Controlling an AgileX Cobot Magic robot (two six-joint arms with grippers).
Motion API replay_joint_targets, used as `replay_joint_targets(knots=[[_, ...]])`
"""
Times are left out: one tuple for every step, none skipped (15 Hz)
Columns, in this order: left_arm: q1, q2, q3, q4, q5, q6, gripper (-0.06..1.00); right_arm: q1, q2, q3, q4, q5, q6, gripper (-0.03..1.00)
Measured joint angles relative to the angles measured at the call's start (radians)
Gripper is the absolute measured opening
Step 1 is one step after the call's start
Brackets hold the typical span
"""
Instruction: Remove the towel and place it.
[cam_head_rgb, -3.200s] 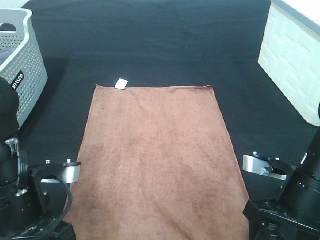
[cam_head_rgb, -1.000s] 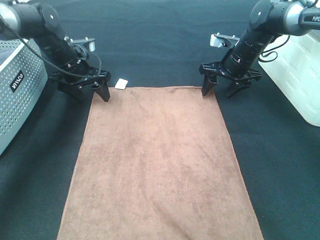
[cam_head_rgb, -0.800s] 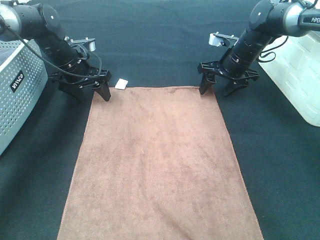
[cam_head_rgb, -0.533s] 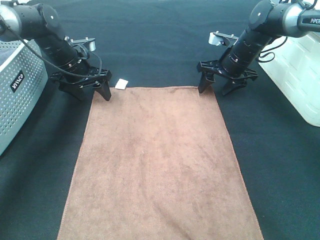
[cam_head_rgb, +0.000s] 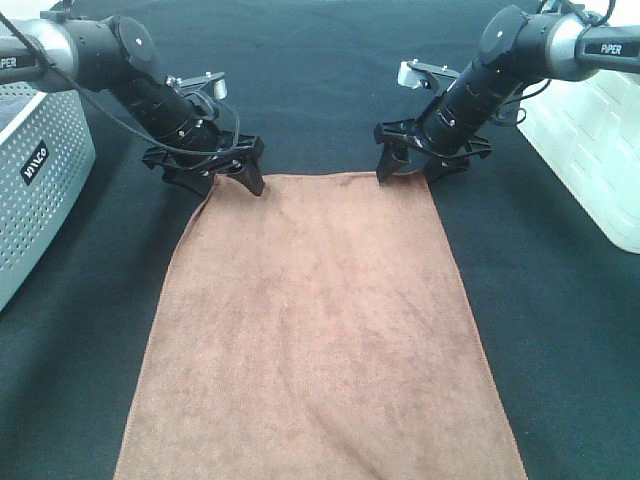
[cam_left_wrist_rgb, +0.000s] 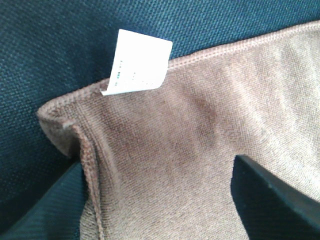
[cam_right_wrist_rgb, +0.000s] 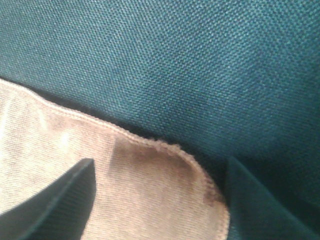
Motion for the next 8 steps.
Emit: replay_joint_targets(knots=[[0.000, 0.001, 0.000, 0.001, 0.000, 0.000, 0.74, 0.000, 0.000, 0.000, -0.011, -0.002, 0.000, 0.62], [0.000, 0.001, 0.000, 0.008, -0.002, 0.000, 0.70, 0.000, 0.002, 0.000, -0.023, -0.005, 0.000, 0.56], [0.000, 0.002, 0.000, 0.017, -0.006, 0.000, 0.64, 0.000, 0.003, 0.000, -0.033, -0.010, 0.000, 0.49], [0.000, 0.004, 0.000, 0.023, -0.010, 0.000, 0.56, -0.001, 0.004, 0.000, -0.035, -0.017, 0.000, 0.41], [0.000, 0.007, 0.000, 0.029, -0.013, 0.000, 0.46, -0.001, 0.005, 0.000, -0.038, -0.023, 0.000, 0.32], [0.000, 0.007, 0.000, 0.029, -0.013, 0.000, 0.46, -0.001, 0.005, 0.000, -0.038, -0.023, 0.000, 0.32], [0.000, 0.009, 0.000, 0.035, -0.015, 0.000, 0.36, -0.001, 0.005, 0.000, -0.044, -0.025, 0.000, 0.23], [0.000, 0.012, 0.000, 0.046, -0.018, 0.000, 0.15, -0.001, 0.006, 0.000, -0.064, -0.029, 0.000, 0.10]])
